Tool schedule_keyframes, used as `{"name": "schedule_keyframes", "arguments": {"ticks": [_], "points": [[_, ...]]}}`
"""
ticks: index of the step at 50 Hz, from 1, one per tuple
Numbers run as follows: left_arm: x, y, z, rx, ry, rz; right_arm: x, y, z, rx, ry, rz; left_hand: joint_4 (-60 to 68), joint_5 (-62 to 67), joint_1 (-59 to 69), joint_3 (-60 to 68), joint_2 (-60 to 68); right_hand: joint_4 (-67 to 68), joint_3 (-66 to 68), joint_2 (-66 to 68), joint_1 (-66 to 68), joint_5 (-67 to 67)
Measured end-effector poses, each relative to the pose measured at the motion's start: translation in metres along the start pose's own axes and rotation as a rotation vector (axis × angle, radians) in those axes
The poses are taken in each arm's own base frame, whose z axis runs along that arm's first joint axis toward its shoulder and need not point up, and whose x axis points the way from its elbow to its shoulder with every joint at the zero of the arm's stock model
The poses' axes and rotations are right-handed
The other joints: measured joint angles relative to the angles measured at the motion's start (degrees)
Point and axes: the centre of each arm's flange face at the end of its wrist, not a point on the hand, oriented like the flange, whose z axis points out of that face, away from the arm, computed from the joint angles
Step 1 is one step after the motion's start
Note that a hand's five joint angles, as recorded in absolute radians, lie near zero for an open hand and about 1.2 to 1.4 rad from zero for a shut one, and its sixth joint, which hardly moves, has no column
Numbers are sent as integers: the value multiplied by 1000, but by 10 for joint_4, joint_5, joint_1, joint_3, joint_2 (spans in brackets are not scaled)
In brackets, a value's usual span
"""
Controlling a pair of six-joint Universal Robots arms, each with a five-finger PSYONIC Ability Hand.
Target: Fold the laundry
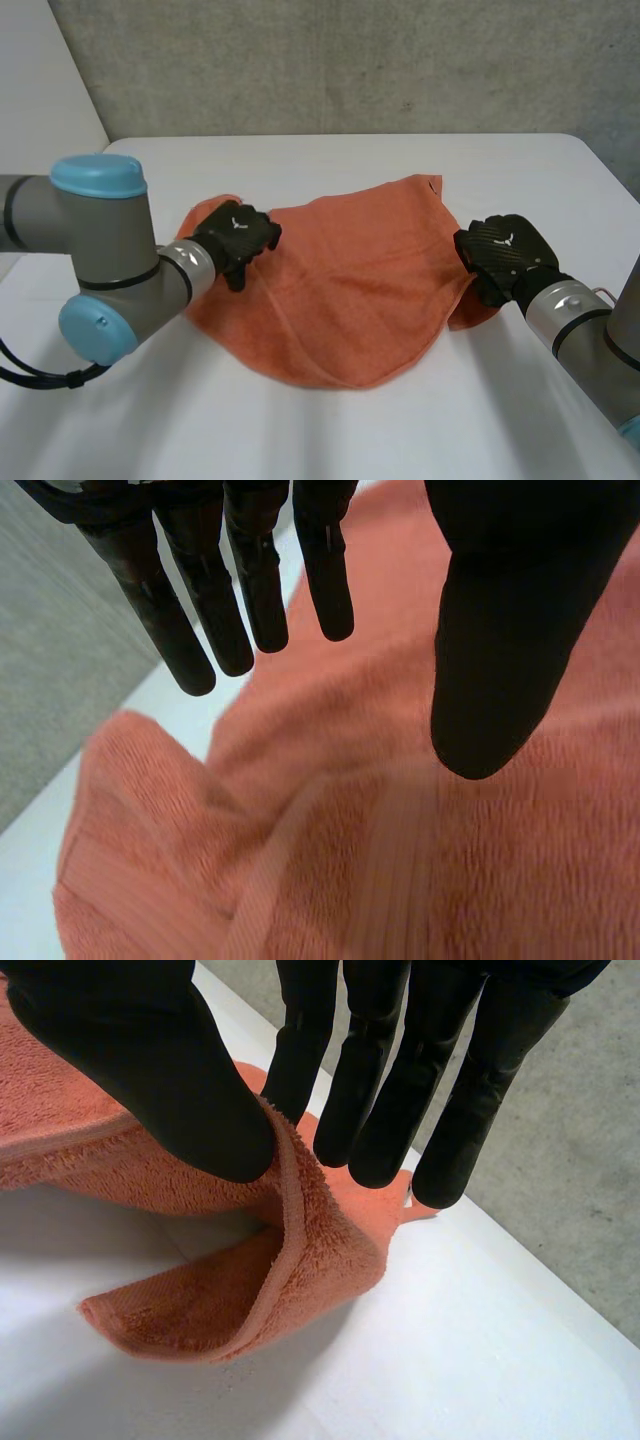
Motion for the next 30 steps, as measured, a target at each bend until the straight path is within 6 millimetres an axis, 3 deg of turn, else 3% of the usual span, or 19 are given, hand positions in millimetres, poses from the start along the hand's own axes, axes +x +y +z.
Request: {"name": "schedule_keyframes", "arguments": {"ticks": [10, 20, 30], "points": [[10, 27, 13, -71, 37, 29, 0, 1, -1, -5, -1, 1, -5, -5, -2, -2, -4, 0, 0, 0, 0, 2], [13, 31, 16, -79, 46, 25, 0, 1, -1, -5, -1, 0, 47, 47, 49, 48, 47, 0, 0, 0, 0, 3], [11, 31, 15, -82, 45, 58, -1, 1, -1, -5, -2, -3, 16, 17, 20, 17, 17, 0, 0, 0, 0, 3]]}}
